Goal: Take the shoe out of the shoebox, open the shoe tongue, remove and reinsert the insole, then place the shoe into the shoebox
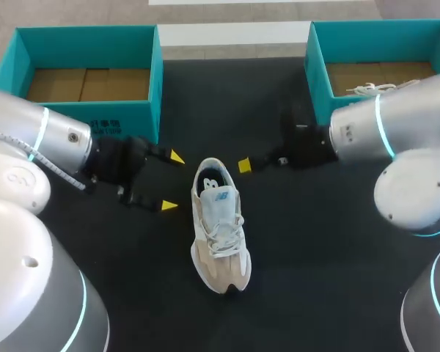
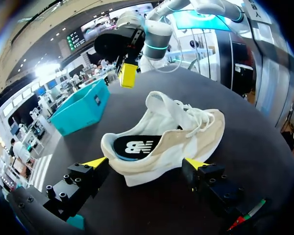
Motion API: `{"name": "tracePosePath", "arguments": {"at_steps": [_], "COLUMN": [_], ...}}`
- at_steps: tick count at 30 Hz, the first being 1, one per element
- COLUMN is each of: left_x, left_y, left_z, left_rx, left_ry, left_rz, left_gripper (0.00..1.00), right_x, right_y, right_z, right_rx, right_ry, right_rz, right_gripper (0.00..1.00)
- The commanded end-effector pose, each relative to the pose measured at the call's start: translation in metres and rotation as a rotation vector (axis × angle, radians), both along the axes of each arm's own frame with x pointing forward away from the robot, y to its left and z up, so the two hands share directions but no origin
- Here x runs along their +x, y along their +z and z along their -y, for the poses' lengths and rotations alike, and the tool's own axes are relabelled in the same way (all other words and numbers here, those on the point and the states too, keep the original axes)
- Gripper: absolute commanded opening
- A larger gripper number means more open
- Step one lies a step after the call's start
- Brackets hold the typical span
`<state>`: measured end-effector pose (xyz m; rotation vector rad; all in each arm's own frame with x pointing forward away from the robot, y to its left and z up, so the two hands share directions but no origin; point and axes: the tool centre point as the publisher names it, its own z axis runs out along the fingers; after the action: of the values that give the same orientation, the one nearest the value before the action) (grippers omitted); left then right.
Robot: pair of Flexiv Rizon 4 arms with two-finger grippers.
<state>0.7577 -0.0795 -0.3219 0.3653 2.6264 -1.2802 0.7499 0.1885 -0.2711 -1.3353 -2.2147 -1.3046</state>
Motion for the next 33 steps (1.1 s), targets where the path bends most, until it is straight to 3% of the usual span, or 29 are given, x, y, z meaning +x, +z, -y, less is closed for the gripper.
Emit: {"name": "tracePosePath", "arguments": {"at_steps": [1, 8, 18, 25, 31, 33], "left_x": [0.003, 0.023, 0.047, 0.071, 0.080, 0.080], "left_y": [0.016, 0.035, 0.065, 0.072, 0.077, 0.077], "left_z": [-0.018, -0.038, -0.067, -0.083, -0.089, -0.089], "left_rx": [0.018, 0.079, 0.111, 0.136, 0.136, 0.136], "left_ry": [-0.020, -0.004, 0.021, -0.009, 0.014, 0.014], "left_rz": [-0.003, 0.041, 0.096, 0.100, 0.102, 0.102], "left_gripper": [1.00, 1.00, 1.00, 1.00, 1.00, 1.00], "right_x": [-0.004, -0.005, -0.005, -0.005, -0.005, -0.003], "right_y": [-0.003, -0.005, -0.008, -0.008, -0.008, -0.010], "right_z": [-0.011, -0.024, -0.033, -0.033, -0.033, -0.034], "right_rx": [-0.118, -0.231, -0.236, -0.236, -0.236, -0.273], "right_ry": [-0.085, -0.108, -0.101, -0.101, -0.101, -0.159], "right_rz": [0.010, 0.033, 0.045, 0.045, 0.045, 0.035], "right_gripper": [0.00, 0.00, 0.00, 0.00, 0.00, 0.00]}}
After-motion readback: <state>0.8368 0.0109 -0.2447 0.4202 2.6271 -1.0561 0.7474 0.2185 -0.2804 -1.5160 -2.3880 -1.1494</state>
